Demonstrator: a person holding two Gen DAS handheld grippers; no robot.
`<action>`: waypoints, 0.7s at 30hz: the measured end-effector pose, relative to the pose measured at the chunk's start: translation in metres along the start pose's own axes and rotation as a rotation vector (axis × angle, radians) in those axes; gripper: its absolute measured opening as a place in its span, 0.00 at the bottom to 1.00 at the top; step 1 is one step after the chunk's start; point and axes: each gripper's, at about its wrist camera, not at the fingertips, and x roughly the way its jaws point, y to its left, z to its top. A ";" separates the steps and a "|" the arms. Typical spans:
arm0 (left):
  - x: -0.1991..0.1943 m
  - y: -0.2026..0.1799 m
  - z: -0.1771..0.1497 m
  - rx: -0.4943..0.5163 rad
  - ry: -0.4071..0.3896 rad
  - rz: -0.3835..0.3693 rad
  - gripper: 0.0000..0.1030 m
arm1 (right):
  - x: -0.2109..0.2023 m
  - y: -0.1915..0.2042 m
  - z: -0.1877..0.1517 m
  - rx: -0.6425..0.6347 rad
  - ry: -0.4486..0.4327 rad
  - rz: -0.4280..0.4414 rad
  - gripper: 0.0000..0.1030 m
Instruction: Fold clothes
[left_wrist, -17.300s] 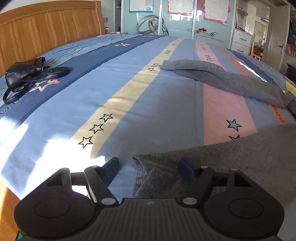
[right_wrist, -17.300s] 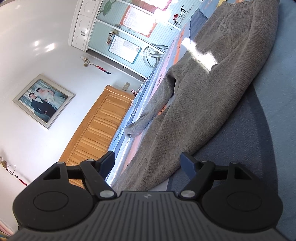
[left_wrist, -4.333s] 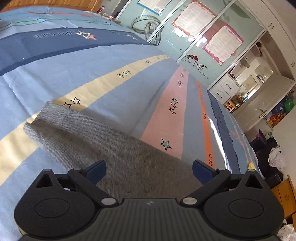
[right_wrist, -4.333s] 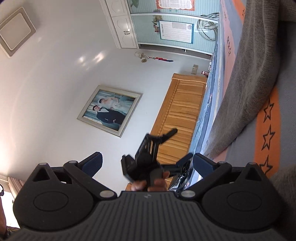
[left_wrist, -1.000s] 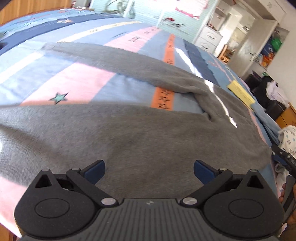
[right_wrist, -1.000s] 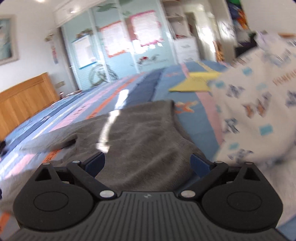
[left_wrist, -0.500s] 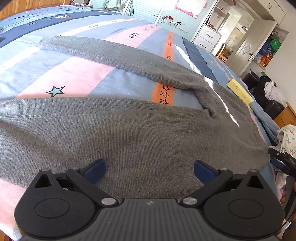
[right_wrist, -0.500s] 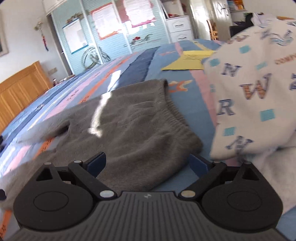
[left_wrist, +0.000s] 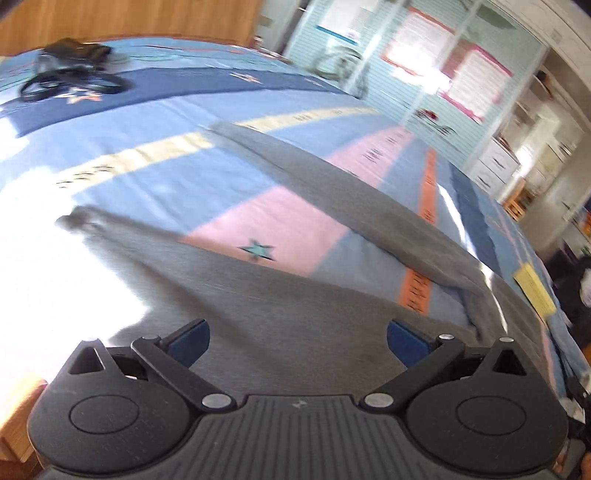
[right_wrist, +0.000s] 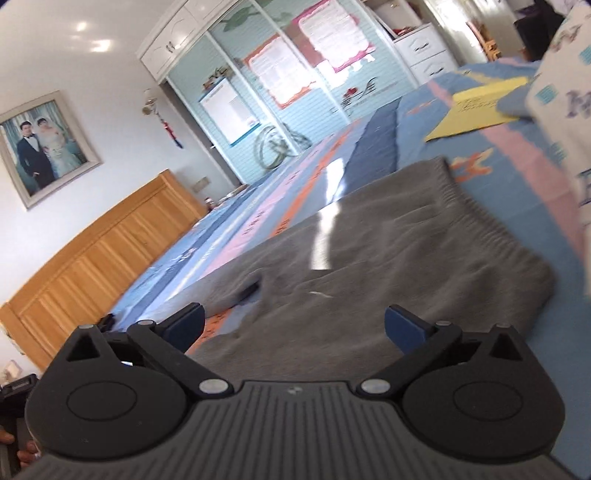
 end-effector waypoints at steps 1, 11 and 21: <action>-0.005 0.008 0.003 -0.011 -0.017 0.021 0.99 | 0.004 0.005 -0.001 -0.003 0.008 0.018 1.00; 0.007 0.077 0.032 -0.111 0.015 -0.018 0.99 | 0.019 0.021 -0.013 0.005 0.039 -0.005 1.00; 0.041 0.105 0.038 -0.082 0.011 0.094 0.89 | 0.028 0.011 -0.019 0.020 0.052 -0.050 1.00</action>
